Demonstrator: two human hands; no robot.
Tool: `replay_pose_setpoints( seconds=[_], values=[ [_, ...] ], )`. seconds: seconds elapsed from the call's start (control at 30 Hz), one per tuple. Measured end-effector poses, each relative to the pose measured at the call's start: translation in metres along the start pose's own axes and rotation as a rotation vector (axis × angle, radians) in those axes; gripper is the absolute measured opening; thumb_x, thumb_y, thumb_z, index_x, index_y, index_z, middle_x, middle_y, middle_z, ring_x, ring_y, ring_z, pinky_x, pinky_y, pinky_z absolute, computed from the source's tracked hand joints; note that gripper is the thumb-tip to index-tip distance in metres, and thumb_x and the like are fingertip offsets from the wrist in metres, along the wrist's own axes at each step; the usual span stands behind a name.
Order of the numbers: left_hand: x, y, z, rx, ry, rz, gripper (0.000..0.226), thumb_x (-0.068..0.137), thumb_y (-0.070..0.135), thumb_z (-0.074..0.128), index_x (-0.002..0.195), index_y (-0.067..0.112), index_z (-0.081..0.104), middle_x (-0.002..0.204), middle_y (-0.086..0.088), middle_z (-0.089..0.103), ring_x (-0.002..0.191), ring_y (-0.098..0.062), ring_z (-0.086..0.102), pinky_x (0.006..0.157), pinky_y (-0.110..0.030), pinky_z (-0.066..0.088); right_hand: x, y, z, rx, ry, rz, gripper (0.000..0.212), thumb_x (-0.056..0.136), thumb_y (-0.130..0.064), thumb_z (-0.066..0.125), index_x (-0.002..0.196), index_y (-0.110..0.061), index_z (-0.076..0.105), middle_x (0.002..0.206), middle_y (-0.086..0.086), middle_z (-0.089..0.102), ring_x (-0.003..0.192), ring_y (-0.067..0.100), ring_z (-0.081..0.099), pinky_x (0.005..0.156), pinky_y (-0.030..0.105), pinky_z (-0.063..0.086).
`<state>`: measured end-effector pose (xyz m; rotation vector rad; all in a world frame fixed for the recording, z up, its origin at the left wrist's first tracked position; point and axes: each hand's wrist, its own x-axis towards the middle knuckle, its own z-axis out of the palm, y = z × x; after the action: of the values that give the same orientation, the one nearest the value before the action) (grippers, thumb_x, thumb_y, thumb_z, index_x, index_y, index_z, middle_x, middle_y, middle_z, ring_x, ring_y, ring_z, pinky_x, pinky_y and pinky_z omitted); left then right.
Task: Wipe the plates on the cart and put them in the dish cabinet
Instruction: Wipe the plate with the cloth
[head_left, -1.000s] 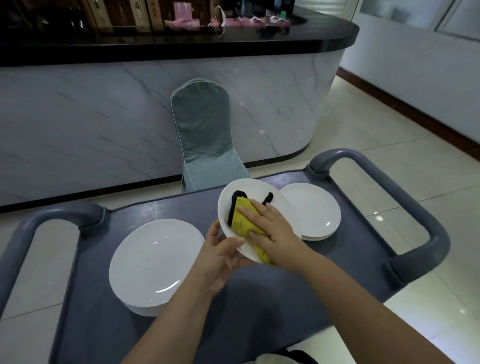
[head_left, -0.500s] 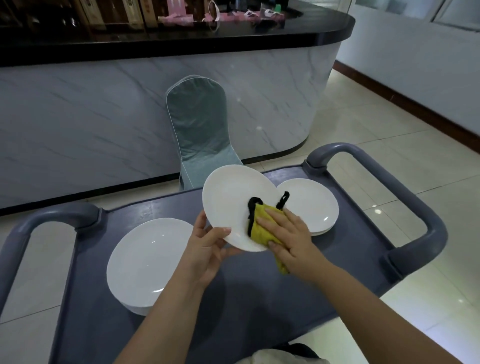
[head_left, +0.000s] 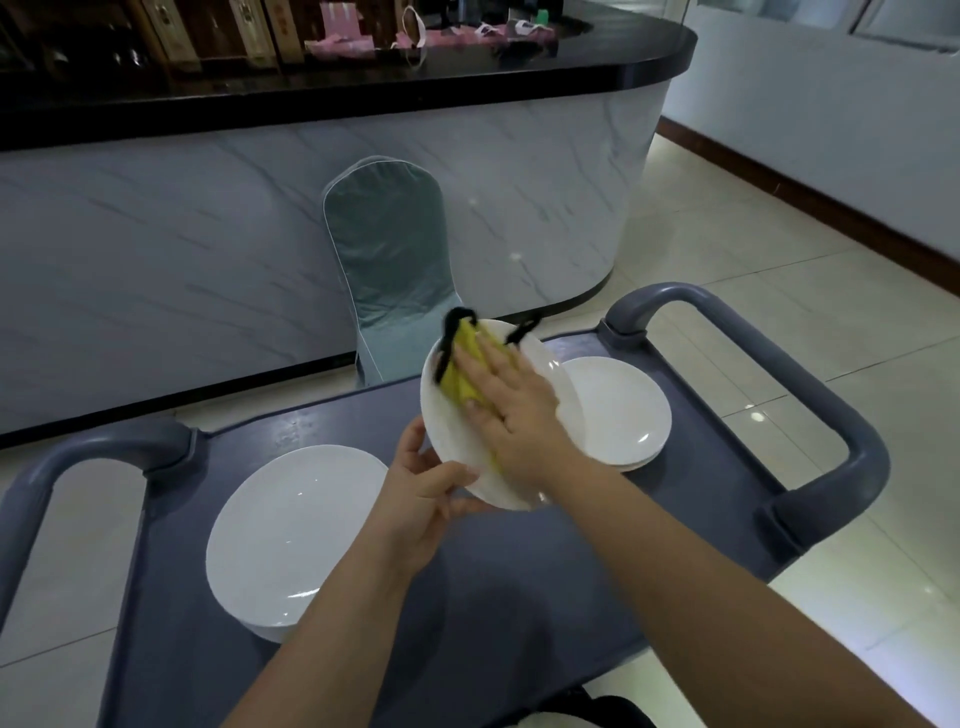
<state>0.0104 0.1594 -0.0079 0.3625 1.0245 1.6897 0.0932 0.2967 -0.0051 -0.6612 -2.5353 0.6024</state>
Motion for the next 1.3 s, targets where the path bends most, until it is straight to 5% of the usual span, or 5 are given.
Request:
replay_pose_setpoints(
  seconds=[0.33,0.5,0.77,0.97,1.3],
  values=[
    [-0.013,-0.017,0.011,0.163,-0.026,-0.068,0.072,0.062,-0.007,0.064,0.125,0.025,0.054,0.116,-0.007,0.063,0.103,-0.029,0.063,0.06,-0.044,0.058,-0.023,0.055,-0.02,-0.057,0.238,0.205,0.056,0.098,-0.047,0.027,0.153,-0.037,0.022,0.163,-0.009,0.014,0.149,0.021,0.015,0.118,0.05,0.019],
    [-0.006,0.0,0.007,0.095,0.002,0.015,0.068,0.063,-0.01,0.063,0.124,0.02,0.054,0.114,-0.012,0.066,0.099,-0.032,0.067,0.062,-0.049,0.058,-0.037,0.013,0.002,-0.015,0.043,-0.222,0.054,0.1,-0.037,0.038,0.152,-0.025,0.031,0.162,-0.003,0.02,0.15,0.022,0.016,0.117,0.052,0.021],
    [-0.001,-0.002,0.021,0.134,0.031,0.03,0.07,0.061,-0.011,0.063,0.123,0.02,0.053,0.111,-0.007,0.065,0.098,-0.028,0.065,0.058,-0.046,0.058,-0.02,0.061,-0.014,-0.016,0.212,0.076,0.054,0.099,-0.038,0.032,0.152,-0.034,0.025,0.162,-0.006,0.019,0.149,0.017,0.016,0.116,0.053,0.021],
    [0.006,0.007,0.022,0.137,0.001,0.037,0.065,0.064,-0.01,0.063,0.12,0.021,0.055,0.103,-0.007,0.069,0.092,-0.028,0.068,0.056,-0.044,0.058,-0.042,0.018,-0.009,0.038,0.147,-0.274,0.055,0.094,-0.02,0.054,0.148,-0.023,0.04,0.158,-0.002,0.03,0.145,0.018,0.027,0.116,0.044,0.024],
    [0.011,0.025,0.025,0.715,0.267,0.132,0.023,0.098,0.012,0.053,0.11,0.032,0.054,0.102,0.003,0.068,0.086,-0.014,0.066,0.07,-0.034,0.057,-0.006,0.048,-0.049,0.568,0.536,0.406,0.048,0.099,-0.013,0.054,0.14,-0.037,0.047,0.125,-0.029,0.051,0.118,-0.009,0.049,0.105,0.025,0.042]
  ],
)
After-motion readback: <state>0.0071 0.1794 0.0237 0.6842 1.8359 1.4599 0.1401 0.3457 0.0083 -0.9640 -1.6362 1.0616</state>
